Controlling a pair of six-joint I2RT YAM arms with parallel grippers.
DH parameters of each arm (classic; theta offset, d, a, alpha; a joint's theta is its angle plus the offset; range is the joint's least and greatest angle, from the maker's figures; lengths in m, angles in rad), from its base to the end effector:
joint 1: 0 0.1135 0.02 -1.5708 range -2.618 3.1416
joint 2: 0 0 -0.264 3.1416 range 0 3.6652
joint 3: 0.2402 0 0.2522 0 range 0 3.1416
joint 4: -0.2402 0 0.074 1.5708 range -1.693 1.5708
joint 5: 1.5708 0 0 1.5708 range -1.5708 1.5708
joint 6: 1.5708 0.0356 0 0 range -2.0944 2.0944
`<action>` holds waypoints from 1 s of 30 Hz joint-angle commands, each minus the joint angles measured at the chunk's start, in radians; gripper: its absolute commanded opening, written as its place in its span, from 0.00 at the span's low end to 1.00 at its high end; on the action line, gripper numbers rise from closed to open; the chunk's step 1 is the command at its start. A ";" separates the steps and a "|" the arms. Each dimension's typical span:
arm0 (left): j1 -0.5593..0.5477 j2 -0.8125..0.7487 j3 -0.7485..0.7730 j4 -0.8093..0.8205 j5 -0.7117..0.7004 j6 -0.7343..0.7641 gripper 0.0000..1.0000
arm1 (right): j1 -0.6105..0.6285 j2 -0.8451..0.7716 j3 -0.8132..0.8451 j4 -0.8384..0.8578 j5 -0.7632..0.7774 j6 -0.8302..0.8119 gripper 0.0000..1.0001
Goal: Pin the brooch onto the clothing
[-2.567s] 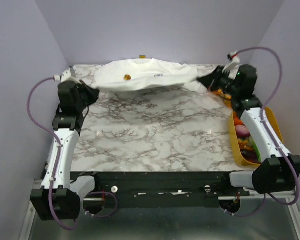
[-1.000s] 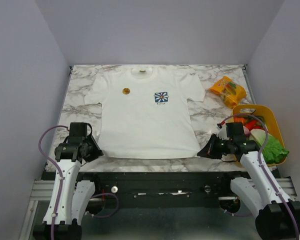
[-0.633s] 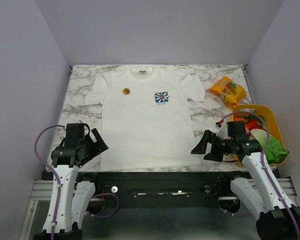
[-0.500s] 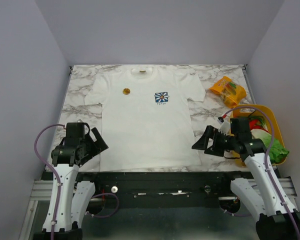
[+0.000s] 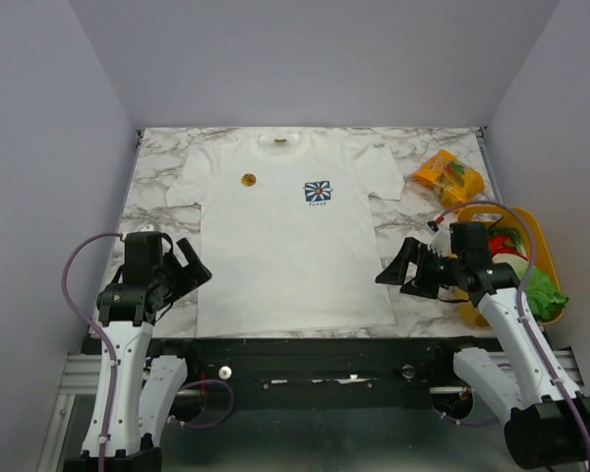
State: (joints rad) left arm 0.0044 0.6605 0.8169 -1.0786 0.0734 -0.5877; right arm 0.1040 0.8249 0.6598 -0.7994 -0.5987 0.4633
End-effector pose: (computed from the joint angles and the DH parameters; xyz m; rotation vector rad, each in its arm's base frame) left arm 0.1103 -0.0021 0.2856 -0.7056 2.4201 -0.3323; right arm 0.1484 0.0357 0.2413 0.2140 2.5589 0.9811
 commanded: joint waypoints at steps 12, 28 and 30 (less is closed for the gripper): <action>-0.003 0.120 -0.010 0.551 0.141 -0.193 0.99 | 0.006 0.148 0.240 0.299 -0.007 0.049 1.00; -0.461 0.448 0.476 0.465 -0.430 -0.044 0.99 | 0.008 0.132 0.456 0.333 0.095 0.018 1.00; -0.501 0.473 0.482 0.454 -0.475 -0.034 0.99 | 0.007 0.140 0.451 0.316 0.103 0.011 1.00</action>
State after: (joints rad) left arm -0.4408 1.0752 1.2785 -0.5255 -0.1764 -0.6727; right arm 0.1055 0.9550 1.1351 -0.4580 -0.5526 0.5049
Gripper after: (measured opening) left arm 0.985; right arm 0.996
